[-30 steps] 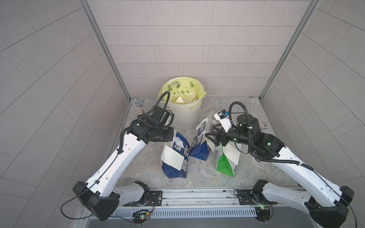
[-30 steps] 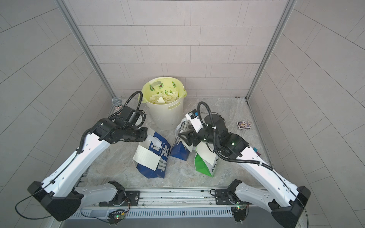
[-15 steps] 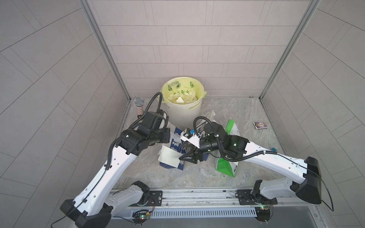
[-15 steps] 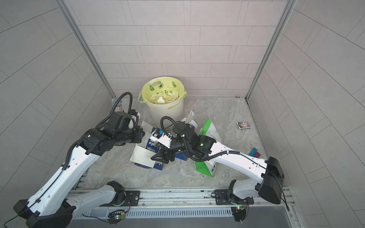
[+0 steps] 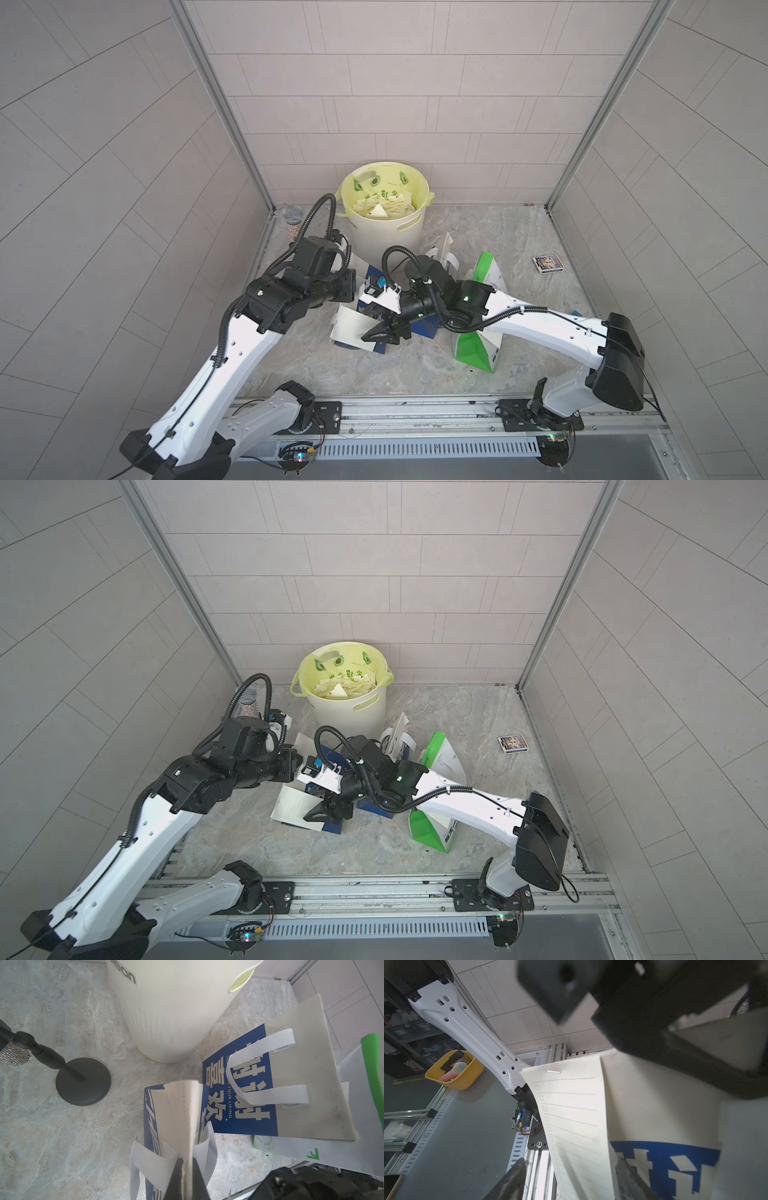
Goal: Shred takeout receipts and throw away
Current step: Tear off the takeout receipt from the takeout bag.
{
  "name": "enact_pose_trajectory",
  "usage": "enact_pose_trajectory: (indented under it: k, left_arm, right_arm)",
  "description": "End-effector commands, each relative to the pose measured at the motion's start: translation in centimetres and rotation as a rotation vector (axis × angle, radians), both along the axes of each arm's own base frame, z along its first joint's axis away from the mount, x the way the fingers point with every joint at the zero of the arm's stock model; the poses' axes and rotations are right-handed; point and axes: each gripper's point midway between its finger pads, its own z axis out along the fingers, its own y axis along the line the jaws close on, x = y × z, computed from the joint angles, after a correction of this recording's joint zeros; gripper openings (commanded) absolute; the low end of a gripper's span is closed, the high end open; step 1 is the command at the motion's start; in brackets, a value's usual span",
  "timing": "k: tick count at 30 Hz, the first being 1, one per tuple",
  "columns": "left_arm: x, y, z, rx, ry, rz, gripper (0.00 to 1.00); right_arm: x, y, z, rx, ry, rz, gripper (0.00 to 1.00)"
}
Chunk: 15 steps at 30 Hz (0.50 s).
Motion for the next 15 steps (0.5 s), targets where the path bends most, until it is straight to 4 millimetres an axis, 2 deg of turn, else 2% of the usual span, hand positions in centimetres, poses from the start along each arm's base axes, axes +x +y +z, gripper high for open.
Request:
enact_pose_trajectory:
  k: [1,6,15]
  left_arm:
    - [0.6,-0.1,2.2,-0.026,-0.094,-0.001,0.00]
    - [0.7,-0.2,2.1,-0.036,-0.093,0.006,0.00]
    - [1.1,0.7,1.8,-0.026,-0.082,0.078,0.00]
  right_arm:
    - [-0.8,0.4,0.7,0.029,-0.037,0.064,0.67]
    - [-1.5,0.4,0.5,0.033,-0.012,0.099,0.59]
    - [-1.9,0.5,0.8,0.040,0.023,0.109,0.35]
